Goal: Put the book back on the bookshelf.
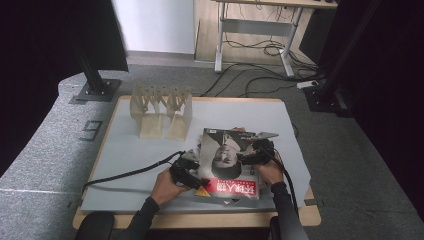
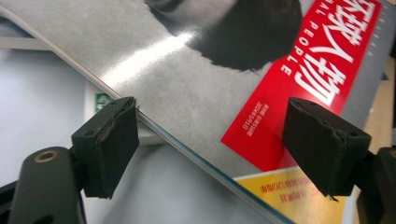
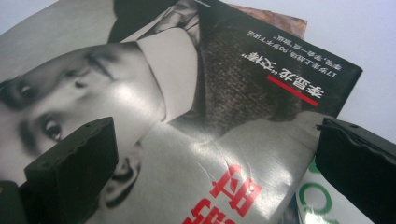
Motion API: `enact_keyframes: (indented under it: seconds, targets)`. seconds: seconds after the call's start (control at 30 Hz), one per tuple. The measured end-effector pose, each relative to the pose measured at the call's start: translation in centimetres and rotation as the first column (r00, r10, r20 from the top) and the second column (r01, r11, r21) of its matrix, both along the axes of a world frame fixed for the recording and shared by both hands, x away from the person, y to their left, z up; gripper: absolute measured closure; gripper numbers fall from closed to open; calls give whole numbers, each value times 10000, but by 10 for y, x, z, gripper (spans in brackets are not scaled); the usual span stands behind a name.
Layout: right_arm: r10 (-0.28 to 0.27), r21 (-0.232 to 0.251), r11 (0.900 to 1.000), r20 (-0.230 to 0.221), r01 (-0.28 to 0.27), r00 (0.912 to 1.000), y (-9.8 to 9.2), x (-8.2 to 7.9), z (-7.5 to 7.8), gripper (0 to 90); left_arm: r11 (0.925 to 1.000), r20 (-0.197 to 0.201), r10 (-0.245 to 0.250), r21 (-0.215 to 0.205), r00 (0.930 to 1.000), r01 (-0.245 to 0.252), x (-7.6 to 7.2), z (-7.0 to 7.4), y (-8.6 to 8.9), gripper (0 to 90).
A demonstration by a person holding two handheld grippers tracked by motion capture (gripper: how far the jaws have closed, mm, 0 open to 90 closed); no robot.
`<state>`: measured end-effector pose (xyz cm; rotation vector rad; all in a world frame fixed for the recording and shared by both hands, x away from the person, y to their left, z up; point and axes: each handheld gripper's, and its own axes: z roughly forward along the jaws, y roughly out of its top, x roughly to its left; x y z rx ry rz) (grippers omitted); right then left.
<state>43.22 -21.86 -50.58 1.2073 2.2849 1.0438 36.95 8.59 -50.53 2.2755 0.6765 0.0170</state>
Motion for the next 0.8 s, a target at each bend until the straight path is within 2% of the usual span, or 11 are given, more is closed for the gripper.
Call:
enact_keyframes:
  seconds: [0.2, 0.37, 0.43, 0.67, 0.8]
  targets:
    - [68, -167, 9998, 68, -67, 10000, 7, 6, 1, 0, 9997, -142, -209, -123, 9997, 208, -8, -1, -1, 187]
    - [132, -129, 9998, 30, -132, 9999, 5, 6, 2, 11, 9994, 112, -195, -291, 9997, 198, -9, 1, 0, 189]
    - [176, -97, 9998, -16, -176, 9998, 3, 4, 3, 19, 9992, 211, -121, -387, 9997, 129, -7, 3, 1, 185]
    - [237, -148, 9996, 299, -233, 9993, 0, -10, 14, 0, 9990, 383, 10, -436, 9993, 7, 0, 5, 2, 173]
    - [382, -103, 9992, 426, -378, 9984, 1, -20, 20, 0, 9973, 418, 234, -706, 9989, -204, 8, 7, 2, 173]
